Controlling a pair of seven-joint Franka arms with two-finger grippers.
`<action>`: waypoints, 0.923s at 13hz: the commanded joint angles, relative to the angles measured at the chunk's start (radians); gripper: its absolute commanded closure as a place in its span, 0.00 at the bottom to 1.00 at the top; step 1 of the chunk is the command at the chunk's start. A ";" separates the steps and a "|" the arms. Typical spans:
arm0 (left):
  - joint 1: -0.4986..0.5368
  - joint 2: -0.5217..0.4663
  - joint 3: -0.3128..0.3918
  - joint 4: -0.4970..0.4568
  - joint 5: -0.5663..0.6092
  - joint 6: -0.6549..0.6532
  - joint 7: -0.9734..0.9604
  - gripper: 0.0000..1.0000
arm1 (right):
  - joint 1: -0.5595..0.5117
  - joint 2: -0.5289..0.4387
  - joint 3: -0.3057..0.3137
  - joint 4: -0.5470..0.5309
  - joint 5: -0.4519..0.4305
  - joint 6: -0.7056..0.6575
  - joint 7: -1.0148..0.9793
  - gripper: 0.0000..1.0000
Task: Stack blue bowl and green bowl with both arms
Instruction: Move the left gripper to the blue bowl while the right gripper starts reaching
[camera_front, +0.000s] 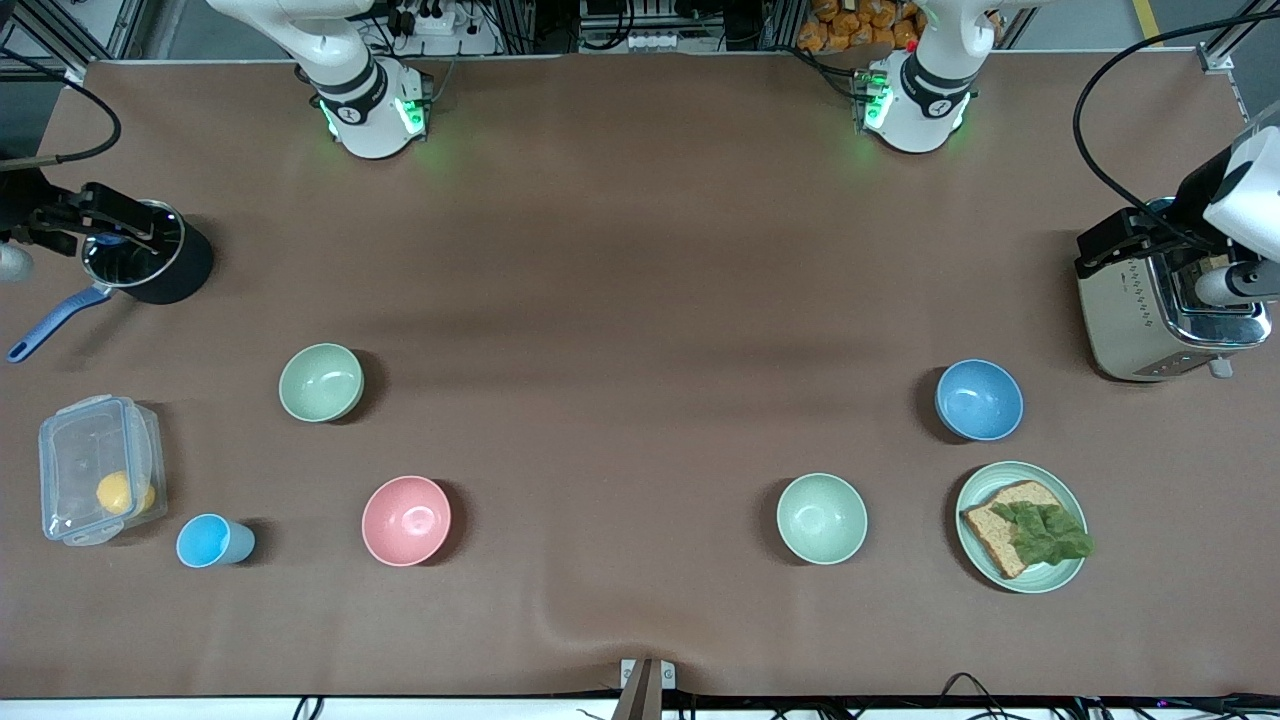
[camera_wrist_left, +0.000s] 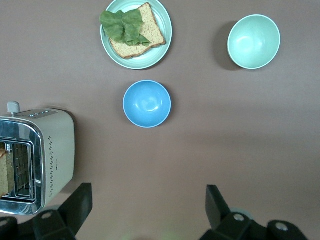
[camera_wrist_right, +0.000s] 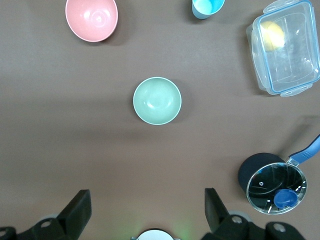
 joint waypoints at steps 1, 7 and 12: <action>0.009 -0.015 -0.004 0.003 -0.007 -0.016 0.023 0.00 | -0.030 0.014 0.030 0.030 -0.017 -0.007 0.008 0.00; 0.096 0.144 0.002 -0.042 -0.004 0.087 0.056 0.00 | -0.027 0.013 0.029 0.031 -0.027 0.002 -0.001 0.00; 0.144 0.338 0.004 -0.177 0.050 0.367 0.061 0.00 | -0.019 0.006 0.023 0.012 -0.047 0.018 0.004 0.00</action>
